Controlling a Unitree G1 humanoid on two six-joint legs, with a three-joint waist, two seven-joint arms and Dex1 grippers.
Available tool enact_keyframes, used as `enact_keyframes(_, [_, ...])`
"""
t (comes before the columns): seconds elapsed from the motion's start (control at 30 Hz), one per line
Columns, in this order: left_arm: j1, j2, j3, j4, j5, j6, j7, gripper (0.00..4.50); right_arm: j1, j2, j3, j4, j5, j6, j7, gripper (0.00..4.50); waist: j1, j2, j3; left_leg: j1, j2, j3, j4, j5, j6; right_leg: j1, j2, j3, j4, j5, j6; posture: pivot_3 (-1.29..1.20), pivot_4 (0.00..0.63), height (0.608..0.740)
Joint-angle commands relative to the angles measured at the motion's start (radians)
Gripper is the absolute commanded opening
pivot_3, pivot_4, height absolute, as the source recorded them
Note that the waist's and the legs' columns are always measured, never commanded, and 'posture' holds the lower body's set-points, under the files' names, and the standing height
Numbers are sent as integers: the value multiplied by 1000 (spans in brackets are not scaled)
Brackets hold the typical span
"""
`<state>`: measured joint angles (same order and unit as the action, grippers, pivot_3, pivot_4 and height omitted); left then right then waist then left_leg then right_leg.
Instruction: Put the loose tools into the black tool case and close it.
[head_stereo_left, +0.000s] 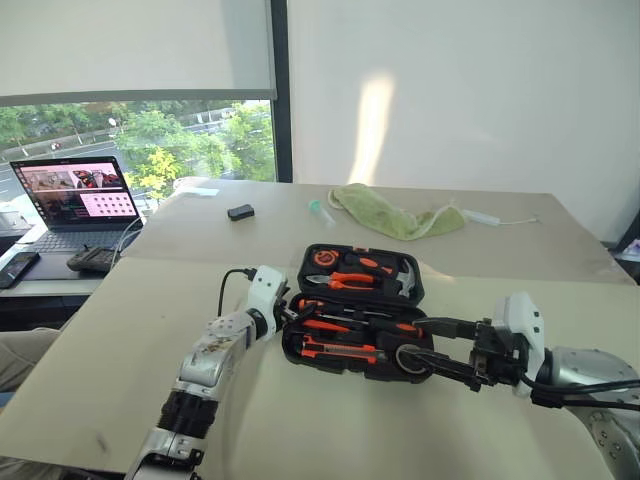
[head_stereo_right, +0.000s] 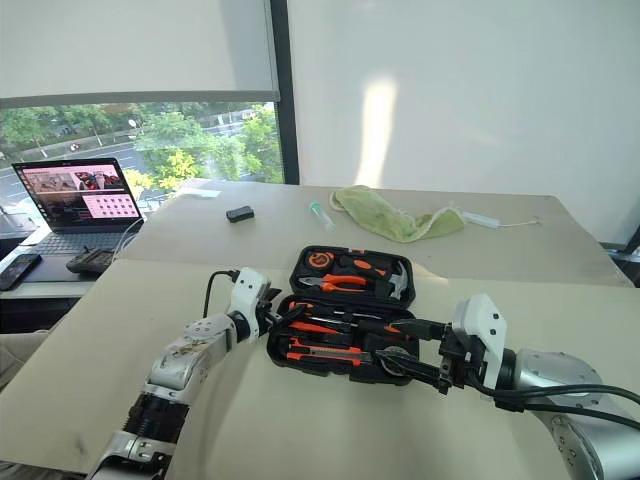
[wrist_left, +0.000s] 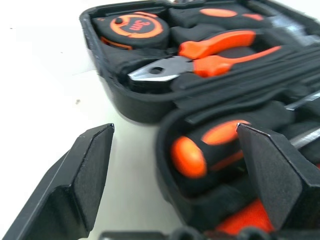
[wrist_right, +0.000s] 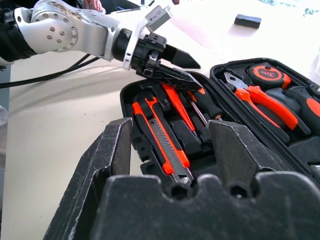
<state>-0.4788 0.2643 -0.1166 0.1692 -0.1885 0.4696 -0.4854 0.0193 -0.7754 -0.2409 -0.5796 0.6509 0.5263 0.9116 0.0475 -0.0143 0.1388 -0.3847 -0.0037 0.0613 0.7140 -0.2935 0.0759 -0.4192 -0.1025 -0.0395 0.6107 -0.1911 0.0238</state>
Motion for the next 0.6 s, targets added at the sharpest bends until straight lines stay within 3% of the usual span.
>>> enact_keyframes(0.03, [64,9,-71,111,71,33,-2,4179,-15,-11,1,-48,26,12,-12,2845,1,-1,-3,0,0,0,0,0,0,0,0,0,0,0,0,0,150,740])
enact_keyframes(0.27, [111,2,-33,22,20,-1,-38,4179,-41,-8,26,-49,38,44,-37,2845,-4,0,-10,1,0,0,-1,-1,1,0,-6,0,-1,-2,-3,0,150,740])
enact_keyframes(0.37, [84,-37,143,-144,-171,83,-28,4179,-119,23,28,-27,75,119,-127,2845,-15,0,-9,-1,0,0,-3,-1,0,-2,-6,1,-1,-2,-2,0,150,740])
enact_keyframes(0.47, [-70,-35,283,-179,-313,278,45,4179,-279,47,70,100,-20,182,-260,2845,-16,-7,0,-6,1,-1,-1,0,-3,-7,-6,0,1,-1,-1,0,150,740])
enact_keyframes(0.6, [-266,2,295,-80,-303,403,114,4179,-490,35,150,332,-93,352,-343,2845,-8,-10,2,-14,0,-3,1,4,-5,-13,3,-3,1,1,-3,0,150,740])
